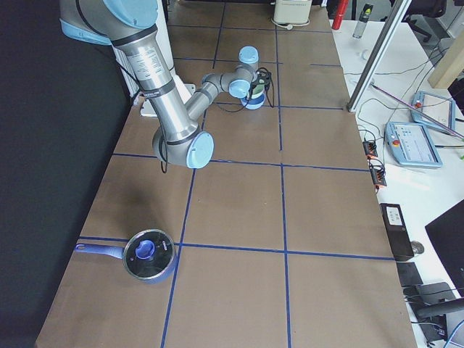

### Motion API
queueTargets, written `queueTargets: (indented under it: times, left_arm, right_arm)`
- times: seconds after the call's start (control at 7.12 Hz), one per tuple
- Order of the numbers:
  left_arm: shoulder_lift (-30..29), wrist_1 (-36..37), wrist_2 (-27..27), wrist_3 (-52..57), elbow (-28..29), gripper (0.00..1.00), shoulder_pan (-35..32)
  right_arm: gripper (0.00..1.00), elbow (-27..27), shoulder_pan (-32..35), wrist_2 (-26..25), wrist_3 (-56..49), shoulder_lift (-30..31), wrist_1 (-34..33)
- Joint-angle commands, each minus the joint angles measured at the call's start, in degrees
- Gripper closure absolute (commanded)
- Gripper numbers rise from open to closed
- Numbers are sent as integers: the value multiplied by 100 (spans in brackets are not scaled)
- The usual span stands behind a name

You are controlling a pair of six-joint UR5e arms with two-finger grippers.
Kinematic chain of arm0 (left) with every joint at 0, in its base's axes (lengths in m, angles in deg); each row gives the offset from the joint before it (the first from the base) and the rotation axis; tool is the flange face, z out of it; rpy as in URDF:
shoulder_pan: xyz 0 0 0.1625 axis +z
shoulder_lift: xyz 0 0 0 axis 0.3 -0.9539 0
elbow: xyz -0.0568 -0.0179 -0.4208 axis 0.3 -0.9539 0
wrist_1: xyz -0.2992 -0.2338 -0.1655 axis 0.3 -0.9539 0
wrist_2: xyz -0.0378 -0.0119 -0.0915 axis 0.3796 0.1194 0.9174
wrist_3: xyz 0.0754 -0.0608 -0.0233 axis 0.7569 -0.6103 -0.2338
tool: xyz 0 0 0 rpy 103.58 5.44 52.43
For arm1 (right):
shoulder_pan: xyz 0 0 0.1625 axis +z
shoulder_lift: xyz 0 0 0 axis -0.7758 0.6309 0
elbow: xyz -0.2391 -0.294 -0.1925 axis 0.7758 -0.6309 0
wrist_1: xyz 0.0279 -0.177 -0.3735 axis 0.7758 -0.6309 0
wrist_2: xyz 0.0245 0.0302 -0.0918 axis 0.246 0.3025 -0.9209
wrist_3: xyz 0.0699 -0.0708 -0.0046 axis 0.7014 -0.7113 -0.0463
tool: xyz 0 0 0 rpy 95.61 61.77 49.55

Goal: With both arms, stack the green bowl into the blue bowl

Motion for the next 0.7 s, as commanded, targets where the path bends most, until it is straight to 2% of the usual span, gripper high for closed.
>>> queueTargets:
  times: [0.0,0.28,0.42,0.56]
  left_arm:
    - [0,0,0,-9,0,0,0]
    - [0,0,0,0,0,0,0]
    - [0,0,0,0,0,0,0]
    - [0,0,0,-9,0,0,0]
  right_arm:
    - [97,-81,-16,-112,4,-11,-57]
    - [97,-100,-16,-166,4,-29,-65]
    - [77,-108,-16,-166,4,-29,-66]
    - [1,-126,-42,-236,12,-38,-48]
